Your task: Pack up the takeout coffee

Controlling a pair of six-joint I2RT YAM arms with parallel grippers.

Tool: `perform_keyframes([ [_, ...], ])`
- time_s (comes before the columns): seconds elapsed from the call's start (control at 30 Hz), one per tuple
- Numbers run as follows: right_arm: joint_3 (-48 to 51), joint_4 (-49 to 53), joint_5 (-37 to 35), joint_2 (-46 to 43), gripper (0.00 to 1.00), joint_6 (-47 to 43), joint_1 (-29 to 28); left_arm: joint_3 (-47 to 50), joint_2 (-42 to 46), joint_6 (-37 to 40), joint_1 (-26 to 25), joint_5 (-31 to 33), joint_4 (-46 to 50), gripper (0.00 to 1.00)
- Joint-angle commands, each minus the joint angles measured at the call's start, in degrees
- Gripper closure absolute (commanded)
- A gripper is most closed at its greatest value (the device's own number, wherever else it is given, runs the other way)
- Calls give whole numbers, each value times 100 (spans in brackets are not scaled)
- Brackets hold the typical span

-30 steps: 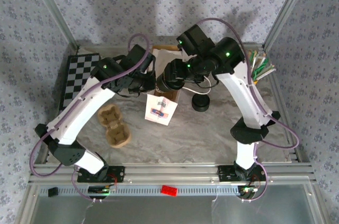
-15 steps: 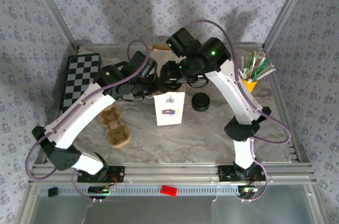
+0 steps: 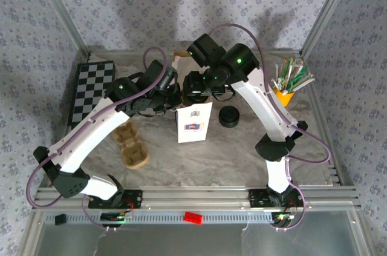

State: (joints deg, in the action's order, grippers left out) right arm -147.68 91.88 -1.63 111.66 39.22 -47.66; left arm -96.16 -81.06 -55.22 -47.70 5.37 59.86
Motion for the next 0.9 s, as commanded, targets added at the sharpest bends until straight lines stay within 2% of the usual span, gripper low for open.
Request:
perform_keyframes([
  [0.0,147,1105,-197,62,41,-144,3,34,188,-85,-30,-38,-150,100],
  [0.23,379,1104,-204,204,41,-258,12,80,242,-42,2,-142,-193,100],
  [0.47,371,1105,-210,457,41,-267,35,351,356,-208,63,-475,-580,94],
  [0.53,344,1105,-209,501,41,-267,29,474,384,-259,146,-630,-693,90],
  [0.87,565,1114,-154,550,41,-264,40,614,548,-270,337,-835,-823,88],
])
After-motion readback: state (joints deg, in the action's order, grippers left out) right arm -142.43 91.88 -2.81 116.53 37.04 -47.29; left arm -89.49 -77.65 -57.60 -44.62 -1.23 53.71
